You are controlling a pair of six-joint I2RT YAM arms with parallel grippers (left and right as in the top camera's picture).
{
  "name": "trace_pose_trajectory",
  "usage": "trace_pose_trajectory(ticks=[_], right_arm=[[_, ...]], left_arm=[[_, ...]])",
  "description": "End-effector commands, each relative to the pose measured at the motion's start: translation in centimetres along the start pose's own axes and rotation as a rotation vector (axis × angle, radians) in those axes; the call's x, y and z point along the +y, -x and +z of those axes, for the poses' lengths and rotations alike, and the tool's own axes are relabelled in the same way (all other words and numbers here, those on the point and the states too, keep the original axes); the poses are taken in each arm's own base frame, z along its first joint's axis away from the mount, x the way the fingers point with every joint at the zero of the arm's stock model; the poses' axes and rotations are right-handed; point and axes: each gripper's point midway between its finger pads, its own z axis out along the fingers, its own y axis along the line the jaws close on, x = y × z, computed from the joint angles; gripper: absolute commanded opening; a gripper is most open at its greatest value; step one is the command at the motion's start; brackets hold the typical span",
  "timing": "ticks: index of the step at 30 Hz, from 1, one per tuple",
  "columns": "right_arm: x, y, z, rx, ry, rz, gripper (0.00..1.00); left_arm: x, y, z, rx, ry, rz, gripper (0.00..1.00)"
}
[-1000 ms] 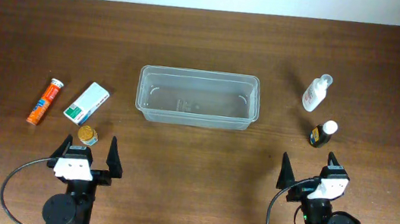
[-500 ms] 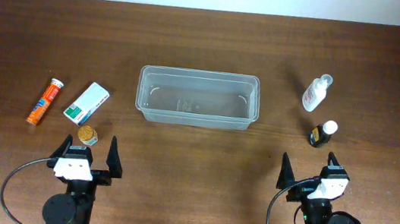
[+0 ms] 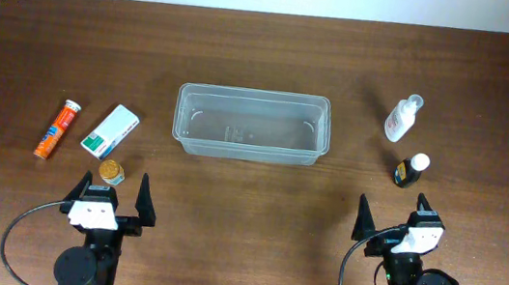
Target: Pack container
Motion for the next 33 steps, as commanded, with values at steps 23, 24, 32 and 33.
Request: trace_pose_trajectory(ticks=[23,24,32,33], right_arm=[[-1.4,2.3,-0.2,-0.104,-0.078,0.003,0.98],[-1.4,2.6,-0.2,-0.115,-0.079,0.003,0.99],[-1.2,6.2,-0.8,-0.149,-0.077,0.061,0.98],[-1.2,6.7,-0.8,-0.137,-0.078,0.061,0.98]], left_arm=[[0.3,-0.2,0.0,0.002,0.013,-0.009,0.99],[0.3,-0.2,0.0,0.002,0.013,-0.009,0.99],[0.3,-0.2,0.0,0.003,0.013,-0.009,0.99],[0.3,-0.2,0.0,0.003,0.013,-0.009,0.99]])
